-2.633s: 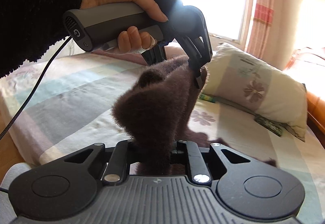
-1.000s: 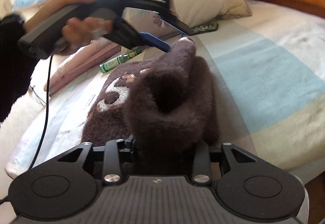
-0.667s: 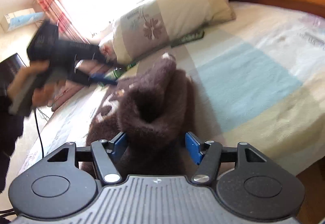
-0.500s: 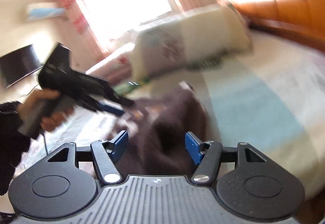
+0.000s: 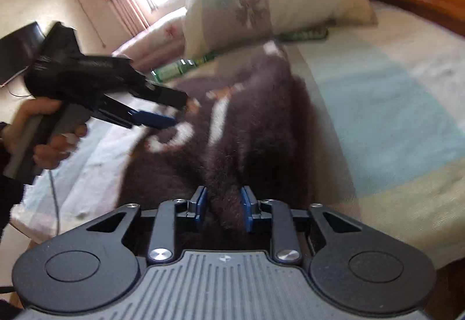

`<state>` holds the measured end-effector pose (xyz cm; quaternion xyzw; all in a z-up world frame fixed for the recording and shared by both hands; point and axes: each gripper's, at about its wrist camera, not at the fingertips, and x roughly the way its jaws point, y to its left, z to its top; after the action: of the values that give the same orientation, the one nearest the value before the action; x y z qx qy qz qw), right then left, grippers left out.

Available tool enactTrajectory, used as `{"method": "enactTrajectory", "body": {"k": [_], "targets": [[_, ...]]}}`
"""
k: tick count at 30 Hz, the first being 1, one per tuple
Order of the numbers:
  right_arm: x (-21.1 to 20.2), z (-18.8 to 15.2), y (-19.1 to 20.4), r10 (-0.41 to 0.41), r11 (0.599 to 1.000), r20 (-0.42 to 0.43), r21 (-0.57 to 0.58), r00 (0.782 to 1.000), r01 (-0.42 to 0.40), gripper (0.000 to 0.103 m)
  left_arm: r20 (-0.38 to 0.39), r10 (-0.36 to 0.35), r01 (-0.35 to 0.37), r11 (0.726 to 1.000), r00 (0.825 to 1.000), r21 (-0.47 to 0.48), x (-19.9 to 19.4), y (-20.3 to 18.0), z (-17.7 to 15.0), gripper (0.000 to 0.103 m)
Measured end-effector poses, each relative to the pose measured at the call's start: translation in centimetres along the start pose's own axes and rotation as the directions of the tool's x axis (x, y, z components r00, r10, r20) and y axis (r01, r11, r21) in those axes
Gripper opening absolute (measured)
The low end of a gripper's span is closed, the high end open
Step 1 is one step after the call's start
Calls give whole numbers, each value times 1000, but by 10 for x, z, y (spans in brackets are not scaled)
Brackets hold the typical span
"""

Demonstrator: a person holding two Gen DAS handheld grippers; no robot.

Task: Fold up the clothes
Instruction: 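Fold the held end over the sweater and open both grippers, then pull both open grippers back above the folded sweater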

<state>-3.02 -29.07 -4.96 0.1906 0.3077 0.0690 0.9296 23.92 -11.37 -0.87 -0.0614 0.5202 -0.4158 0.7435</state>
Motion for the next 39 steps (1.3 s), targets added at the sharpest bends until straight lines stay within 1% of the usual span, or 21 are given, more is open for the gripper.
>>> {"method": "enactTrajectory", "body": {"k": [1, 2, 4, 6, 8, 10, 12, 13, 16, 18, 21, 22, 24, 26, 28, 30, 32, 34, 35, 38, 39], "targets": [[-8, 3, 5, 1, 1000, 17, -20, 1000, -1, 38, 5, 20, -20, 1000, 1000, 20, -5, -5, 0, 73], [-17, 5, 9, 3, 999, 35, -41, 999, -2, 44, 23, 55, -56, 996, 998, 74, -12, -14, -3, 73], [-25, 4, 7, -11, 999, 48, -30, 999, 13, 50, 76, 119, -132, 971, 990, 200, -27, -33, -14, 75], [-31, 1, 0, -32, 999, 55, -2, 998, 32, 52, 128, 161, -196, 917, 979, 347, -42, -50, -36, 82], [-37, -2, -7, -52, 998, 61, 25, 997, 51, 52, 159, 176, -230, 867, 971, 443, -56, -59, -66, 85], [-42, -5, -13, -73, 996, 67, 53, 995, 70, 53, 157, 177, -233, 827, 972, 512, -65, -60, -98, 86], [-48, -8, -20, -94, 993, 72, 81, 993, 88, 53, 158, 207, -261, 792, 965, 552, -66, -62, -128, 86], [-51, -9, -23, -104, 991, 74, 95, 992, 97, 54, 173, 237, -293, 764, 956, 574, -65, -64, -144, 86], [-58, -10, -22, -92, 990, 86, 116, 992, 82, 56, 249, 318, -403, 674, 915, 619, -52, -67, -176, 86], [-62, -9, -18, -78, 990, 96, 121, 992, 67, 57, 311, 358, -472, 598, 880, 648, -38, -69, -188, 86], [-69, -7, -7, -68, 994, 120, 99, 990, 56, 62, 349, 415, -532, 502, 840, 682, -15, -66, -198, 86], [-72, -6, -4, -70, 994, 130, 92, 989, 58, 62, 372, 433, -558, 472, 821, 682, -9, -67, -199, 86], [-79, -4, -1, -77, 994, 152, 82, 985, 65, 63, 417, 440, -593, 423, 796, 685, -6, -68, -198, 87], [-85, -4, -1, -94, 994, 167, 79, 981, 82, 64, 434, 429, -600, 416, 792, 683, -11, -67, -196, 87], [-87, -5, -5, -114, 991, 169, 87, 979, 100, 64, 423, 435, -600, 454, 795, 659, -22, -61, -189, 88], [-85, -7, -11, -122, 989, 159, 101, 980, 107, 64, 407, 441, -597, 517, 800, 613, -33, -49, -181, 88], [-80, -9, -13, -128, 988, 142, 102, 982, 114, 64, 385, 437, -582, 575, 813, 575, -38, -40, -176, 88], [-73, -10, -12, -130, 989, 124, 89, 984, 119, 64, 364, 433, -565, 611, 825, 555, -39, -35, -173, 88], [-70, -10, -10, -125, 990, 117, 80, 985, 117, 64, 361, 430, -561, 621, 827, 547, -39, -34, -172, 88], [-63, -10, -5, -114, 993, 99, 41, 988, 110, 64, 332, 413, -530, 672, 848, 517, -44, -25, -165, 89], [-60, -10, -3, -111, 994, 94, 23, 989, 109, 64, 328, 410, -525, 680, 851, 512, -45, -23, -165, 89]]}}
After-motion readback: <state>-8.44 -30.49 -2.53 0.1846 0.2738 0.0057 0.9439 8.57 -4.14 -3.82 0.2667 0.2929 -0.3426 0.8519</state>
